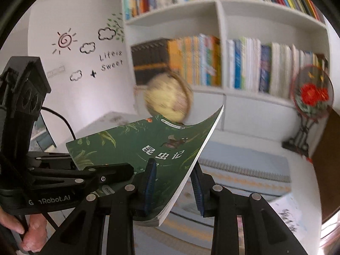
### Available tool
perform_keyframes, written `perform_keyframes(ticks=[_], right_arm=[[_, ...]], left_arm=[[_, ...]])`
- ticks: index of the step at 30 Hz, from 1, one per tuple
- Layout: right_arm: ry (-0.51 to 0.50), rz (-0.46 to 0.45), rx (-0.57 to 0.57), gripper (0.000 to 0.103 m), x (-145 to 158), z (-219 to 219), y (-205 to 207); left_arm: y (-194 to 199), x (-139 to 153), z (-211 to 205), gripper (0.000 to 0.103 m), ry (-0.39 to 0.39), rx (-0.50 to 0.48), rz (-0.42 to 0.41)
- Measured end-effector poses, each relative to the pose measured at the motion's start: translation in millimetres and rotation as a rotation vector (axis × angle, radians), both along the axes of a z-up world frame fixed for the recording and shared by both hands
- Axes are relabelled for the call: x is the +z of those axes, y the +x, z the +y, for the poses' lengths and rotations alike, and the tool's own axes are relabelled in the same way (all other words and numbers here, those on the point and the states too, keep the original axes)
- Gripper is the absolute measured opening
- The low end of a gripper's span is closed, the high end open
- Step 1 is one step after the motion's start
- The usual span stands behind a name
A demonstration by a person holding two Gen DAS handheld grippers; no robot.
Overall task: Organize books
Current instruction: 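Carry the green book with both grippers onto the stack by the globe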
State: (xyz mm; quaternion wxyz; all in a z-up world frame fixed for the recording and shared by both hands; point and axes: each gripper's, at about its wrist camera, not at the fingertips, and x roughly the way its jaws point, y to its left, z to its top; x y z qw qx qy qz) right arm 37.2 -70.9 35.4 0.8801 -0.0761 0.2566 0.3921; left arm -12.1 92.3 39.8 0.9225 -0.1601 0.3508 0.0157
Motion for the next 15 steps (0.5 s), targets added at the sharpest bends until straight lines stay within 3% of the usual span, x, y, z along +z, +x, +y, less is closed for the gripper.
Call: perform_keyframes(ticks=[9, 12, 15], right_arm=[[0.050, -0.001, -0.043, 0.033, 1, 127, -57], [0.053, 0.009, -0.050, 0.034, -10, 167, -63], [0.055, 0.061, -0.035, 0.034, -26, 201, -51]], left_arm=[[-45, -6, 108, 0.020, 0.050, 0.016, -0.046], [-48, -16, 135, 0.018, 0.117, 0.058, -0.061], [-43, -27, 163, 0.019, 0.128, 0.088, -0.059]])
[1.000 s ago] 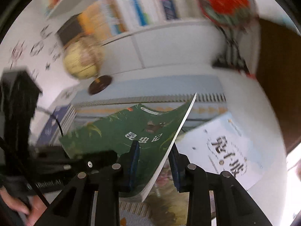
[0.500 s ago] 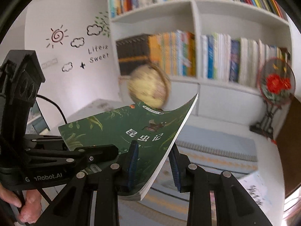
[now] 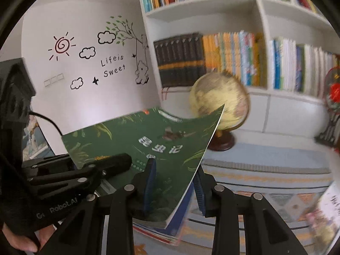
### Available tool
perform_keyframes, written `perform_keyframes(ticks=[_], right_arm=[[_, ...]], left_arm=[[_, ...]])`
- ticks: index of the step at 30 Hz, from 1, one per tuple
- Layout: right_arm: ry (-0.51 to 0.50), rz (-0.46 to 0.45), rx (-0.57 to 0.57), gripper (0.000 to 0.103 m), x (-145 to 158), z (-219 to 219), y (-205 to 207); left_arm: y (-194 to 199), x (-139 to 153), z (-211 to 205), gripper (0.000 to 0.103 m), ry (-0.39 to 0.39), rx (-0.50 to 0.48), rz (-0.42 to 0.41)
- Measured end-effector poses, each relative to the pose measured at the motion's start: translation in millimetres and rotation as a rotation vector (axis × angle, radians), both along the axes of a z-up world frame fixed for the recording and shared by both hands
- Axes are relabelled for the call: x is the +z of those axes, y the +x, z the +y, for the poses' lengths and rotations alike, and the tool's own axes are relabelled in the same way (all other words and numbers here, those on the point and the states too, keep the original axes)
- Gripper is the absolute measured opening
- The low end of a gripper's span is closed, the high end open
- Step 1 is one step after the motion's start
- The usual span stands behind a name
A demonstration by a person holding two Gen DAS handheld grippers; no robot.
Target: Organize books
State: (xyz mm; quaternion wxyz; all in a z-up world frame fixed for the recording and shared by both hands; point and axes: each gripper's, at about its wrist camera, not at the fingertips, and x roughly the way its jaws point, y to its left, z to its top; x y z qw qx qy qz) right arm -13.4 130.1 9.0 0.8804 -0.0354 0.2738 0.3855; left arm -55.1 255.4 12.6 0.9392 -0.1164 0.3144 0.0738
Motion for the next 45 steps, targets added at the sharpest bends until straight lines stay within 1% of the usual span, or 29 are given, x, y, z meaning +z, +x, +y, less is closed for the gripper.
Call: perform_keyframes(ticks=[4, 7, 11, 14, 17, 20, 21, 23, 25, 27, 29, 31, 33, 35, 37, 40, 41, 43, 45], right_arm=[[-0.039, 0.032, 0.006, 0.034, -18, 31, 15], [-0.069, 0.058, -0.005, 0.034, -37, 46, 26], [-0.081, 0.144, -0.012, 0.034, -71, 55, 48], [-0.099, 0.191, -0.017, 0.034, -92, 59, 57], [-0.124, 0.225, -0.027, 0.034, -107, 59, 58], [-0.120, 0.277, -0.028, 0.034, -115, 57, 58], [-0.124, 0.282, -0.030, 0.034, -117, 57, 58], [-0.139, 0.288, -0.031, 0.034, -120, 59, 57], [-0.146, 0.299, -0.026, 0.034, -123, 59, 56], [-0.164, 0.310, -0.038, 0.039, -126, 59, 55], [-0.202, 0.356, -0.060, 0.051, -132, 57, 58], [-0.216, 0.404, -0.088, 0.052, -135, 48, 61], [-0.181, 0.457, -0.127, 0.052, -134, 27, 60], [-0.132, 0.494, -0.183, 0.053, -131, -3, 51], [-0.126, 0.504, -0.230, 0.054, -128, -33, 35], [-0.134, 0.524, -0.290, 0.054, -125, -77, 5], [-0.131, 0.537, -0.305, 0.054, -124, -91, -2], [-0.111, 0.574, -0.340, 0.054, -121, -119, -18], [-0.106, 0.631, -0.415, 0.054, -120, -152, -36]], left_arm=[[12, -25, 32, 0.019, -0.044, -0.003, 0.016], [22, -46, 43, 0.020, -0.079, -0.005, 0.039], [34, -83, 52, 0.021, -0.135, 0.005, 0.092], [32, -103, 54, 0.022, -0.181, 0.002, 0.111], [27, -113, 55, 0.023, -0.212, -0.016, 0.135], [22, -124, 62, 0.031, -0.276, -0.027, 0.185], [21, -125, 64, 0.032, -0.294, -0.026, 0.198], [16, -129, 71, 0.034, -0.323, -0.004, 0.221], [9, -130, 76, 0.036, -0.326, 0.028, 0.242], [0, -132, 82, 0.037, -0.316, 0.054, 0.274], [-14, -130, 86, 0.037, -0.300, 0.084, 0.285], [-29, -128, 88, 0.037, -0.287, 0.113, 0.296], [-47, -126, 87, 0.037, -0.285, 0.145, 0.303], [-64, -121, 77, 0.037, -0.279, 0.163, 0.304], [-77, -114, 59, 0.037, -0.265, 0.159, 0.301], [-86, -103, 21, 0.038, -0.258, 0.117, 0.301], [-88, -99, 2, 0.041, -0.255, 0.084, 0.309], [-90, -92, -28, 0.050, -0.258, 0.055, 0.316], [-93, -83, -58, 0.063, -0.289, 0.006, 0.293]])
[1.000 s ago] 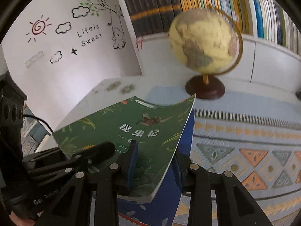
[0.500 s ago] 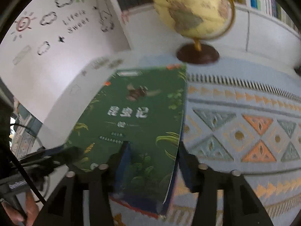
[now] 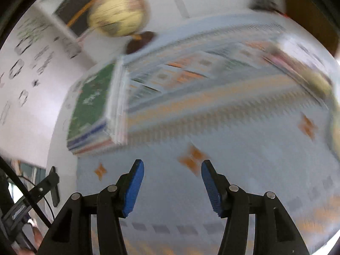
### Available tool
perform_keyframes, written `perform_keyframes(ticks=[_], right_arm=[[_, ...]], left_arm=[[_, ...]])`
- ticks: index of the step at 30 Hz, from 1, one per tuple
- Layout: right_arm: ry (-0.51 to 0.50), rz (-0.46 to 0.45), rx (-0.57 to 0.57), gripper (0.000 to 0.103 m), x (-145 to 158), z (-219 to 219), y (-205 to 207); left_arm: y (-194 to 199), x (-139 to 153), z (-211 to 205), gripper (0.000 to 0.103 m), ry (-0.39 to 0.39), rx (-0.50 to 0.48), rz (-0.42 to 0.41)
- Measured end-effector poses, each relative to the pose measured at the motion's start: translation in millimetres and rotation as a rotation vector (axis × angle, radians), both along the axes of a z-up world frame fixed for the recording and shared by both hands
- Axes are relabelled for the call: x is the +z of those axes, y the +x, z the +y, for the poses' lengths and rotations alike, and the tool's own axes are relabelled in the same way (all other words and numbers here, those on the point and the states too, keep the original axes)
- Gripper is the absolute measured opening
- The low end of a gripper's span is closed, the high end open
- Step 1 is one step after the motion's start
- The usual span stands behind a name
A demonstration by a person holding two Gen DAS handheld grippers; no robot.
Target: Organize books
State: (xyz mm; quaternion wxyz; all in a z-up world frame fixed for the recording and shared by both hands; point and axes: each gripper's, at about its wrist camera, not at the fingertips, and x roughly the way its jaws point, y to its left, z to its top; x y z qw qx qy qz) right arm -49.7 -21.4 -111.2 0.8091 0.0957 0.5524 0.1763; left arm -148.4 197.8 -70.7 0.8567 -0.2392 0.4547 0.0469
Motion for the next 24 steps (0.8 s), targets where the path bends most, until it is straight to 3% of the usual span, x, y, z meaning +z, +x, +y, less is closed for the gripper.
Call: perform_keyframes(ticks=[4, 6, 9, 12, 16, 18, 21, 24], right_arm=[[0.015, -0.005, -0.058, 0.054, 16, -61, -45], [0.009, -0.040, -0.068, 0.054, 28, -85, -62], [0.021, -0.088, -0.109, 0.055, 50, -125, -93], [0.021, -0.126, -0.171, 0.057, 62, -162, -117], [0.056, -0.128, -0.219, 0.058, 62, -193, -129], [0.080, -0.172, -0.203, 0.058, 69, -202, -138], [0.059, -0.244, -0.189, 0.066, 79, -211, -143], [0.060, -0.240, -0.226, 0.071, 74, -227, -133]], left_arm=[[-4, 29, -72, 0.068, 0.020, -0.105, -0.070], [-9, 40, -101, 0.083, 0.021, -0.141, -0.094], [-16, 50, -145, 0.084, -0.016, -0.205, -0.122], [-20, 58, -185, 0.084, 0.002, -0.283, -0.127], [-26, 66, -229, 0.084, 0.084, -0.386, -0.138], [-22, 66, -248, 0.084, 0.109, -0.421, -0.142], [-8, 59, -269, 0.084, 0.102, -0.456, -0.121], [11, 51, -282, 0.084, 0.086, -0.480, -0.104]])
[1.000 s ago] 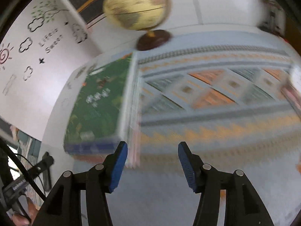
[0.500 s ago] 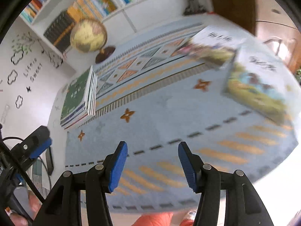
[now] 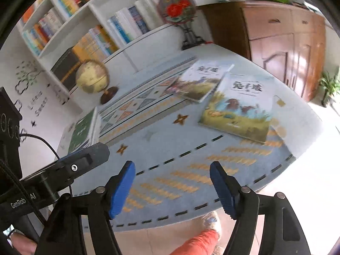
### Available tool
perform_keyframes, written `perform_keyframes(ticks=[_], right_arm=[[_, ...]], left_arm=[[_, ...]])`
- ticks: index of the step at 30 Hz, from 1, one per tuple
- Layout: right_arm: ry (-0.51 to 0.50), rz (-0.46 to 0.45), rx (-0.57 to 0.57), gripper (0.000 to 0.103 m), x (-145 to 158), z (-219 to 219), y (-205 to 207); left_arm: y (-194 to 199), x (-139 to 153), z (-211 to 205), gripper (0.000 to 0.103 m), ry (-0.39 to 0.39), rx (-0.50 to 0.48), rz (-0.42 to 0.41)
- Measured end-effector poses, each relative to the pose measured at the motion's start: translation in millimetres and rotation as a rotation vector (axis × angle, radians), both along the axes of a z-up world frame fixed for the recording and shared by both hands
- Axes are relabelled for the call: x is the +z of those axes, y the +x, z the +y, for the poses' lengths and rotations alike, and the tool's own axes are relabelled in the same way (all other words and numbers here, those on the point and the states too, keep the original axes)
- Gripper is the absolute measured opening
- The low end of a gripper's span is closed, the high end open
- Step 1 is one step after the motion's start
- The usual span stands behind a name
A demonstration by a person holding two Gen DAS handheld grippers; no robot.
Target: Organize books
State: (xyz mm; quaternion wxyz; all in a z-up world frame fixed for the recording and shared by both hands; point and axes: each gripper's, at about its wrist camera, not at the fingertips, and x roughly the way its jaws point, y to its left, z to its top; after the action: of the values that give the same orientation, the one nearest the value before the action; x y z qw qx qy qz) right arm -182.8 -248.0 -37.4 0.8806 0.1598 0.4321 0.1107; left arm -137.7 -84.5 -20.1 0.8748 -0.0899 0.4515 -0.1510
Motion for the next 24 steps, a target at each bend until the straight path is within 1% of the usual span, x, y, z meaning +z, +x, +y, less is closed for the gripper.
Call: perform_keyframes(ticks=[4, 6, 10, 11, 13, 15, 17, 21, 24], right_arm=[[0.013, 0.033, -0.060, 0.071, -10, -29, 29], [0.026, 0.037, -0.093, 0.071, -11, -41, 44], [0.016, 0.073, -0.139, 0.071, -16, -58, 83], [0.007, 0.088, -0.144, 0.071, -18, -60, 95], [-0.015, 0.116, -0.147, 0.071, -23, -60, 115], [-0.025, 0.139, -0.142, 0.071, -26, -59, 131], [-0.038, 0.142, -0.136, 0.071, -27, -56, 146], [-0.063, 0.143, -0.130, 0.071, -28, -51, 169], [-0.061, 0.156, -0.118, 0.071, -30, -45, 179]], left_arm=[[34, -6, -13, 0.084, 0.022, -0.013, 0.004], [52, -7, -17, 0.084, 0.036, -0.026, -0.013], [94, -15, -21, 0.084, 0.102, -0.041, -0.034], [107, -18, -23, 0.084, 0.132, -0.040, -0.028], [127, -23, -26, 0.084, 0.160, -0.044, -0.010], [144, -24, -28, 0.084, 0.144, -0.054, -0.001], [158, -23, -31, 0.084, 0.130, -0.062, -0.005], [177, -21, -36, 0.084, 0.150, -0.071, -0.009], [185, -17, -36, 0.084, 0.140, -0.069, -0.012]])
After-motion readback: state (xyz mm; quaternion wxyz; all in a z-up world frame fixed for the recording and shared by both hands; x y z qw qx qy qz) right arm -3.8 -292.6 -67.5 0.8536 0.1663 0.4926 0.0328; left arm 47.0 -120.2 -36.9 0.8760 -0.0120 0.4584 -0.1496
